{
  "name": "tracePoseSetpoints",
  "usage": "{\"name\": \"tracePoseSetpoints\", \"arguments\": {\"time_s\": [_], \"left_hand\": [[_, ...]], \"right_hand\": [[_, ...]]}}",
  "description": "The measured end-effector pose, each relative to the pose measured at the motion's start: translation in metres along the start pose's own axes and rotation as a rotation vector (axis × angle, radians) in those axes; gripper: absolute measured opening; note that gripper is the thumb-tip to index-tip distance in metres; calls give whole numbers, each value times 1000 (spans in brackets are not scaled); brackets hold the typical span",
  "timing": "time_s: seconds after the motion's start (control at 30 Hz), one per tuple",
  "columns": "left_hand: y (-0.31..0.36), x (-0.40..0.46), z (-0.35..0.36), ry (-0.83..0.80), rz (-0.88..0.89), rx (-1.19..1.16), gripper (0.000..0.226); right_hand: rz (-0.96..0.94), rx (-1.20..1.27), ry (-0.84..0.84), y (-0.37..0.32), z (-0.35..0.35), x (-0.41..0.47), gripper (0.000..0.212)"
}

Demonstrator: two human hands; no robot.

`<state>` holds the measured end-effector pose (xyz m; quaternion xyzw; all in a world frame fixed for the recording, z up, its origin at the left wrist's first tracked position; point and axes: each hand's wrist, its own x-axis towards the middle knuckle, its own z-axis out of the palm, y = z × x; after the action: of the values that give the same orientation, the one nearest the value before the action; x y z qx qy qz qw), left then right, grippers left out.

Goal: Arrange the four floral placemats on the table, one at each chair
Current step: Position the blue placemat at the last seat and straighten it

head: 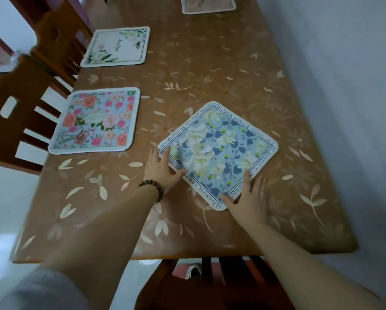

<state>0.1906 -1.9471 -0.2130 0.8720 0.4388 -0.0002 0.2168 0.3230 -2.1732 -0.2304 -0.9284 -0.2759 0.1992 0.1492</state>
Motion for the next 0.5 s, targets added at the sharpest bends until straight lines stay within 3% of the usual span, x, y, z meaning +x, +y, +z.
{"name": "tracePoseSetpoints", "arguments": {"time_s": [0.2,0.5], "left_hand": [[2,56,0,-229,-22,113,119],[2,47,-1,-209,28,127,98]], "right_hand": [[41,2,-38,-20,15,-5,120],[14,12,-82,2,-3,17,111]]}}
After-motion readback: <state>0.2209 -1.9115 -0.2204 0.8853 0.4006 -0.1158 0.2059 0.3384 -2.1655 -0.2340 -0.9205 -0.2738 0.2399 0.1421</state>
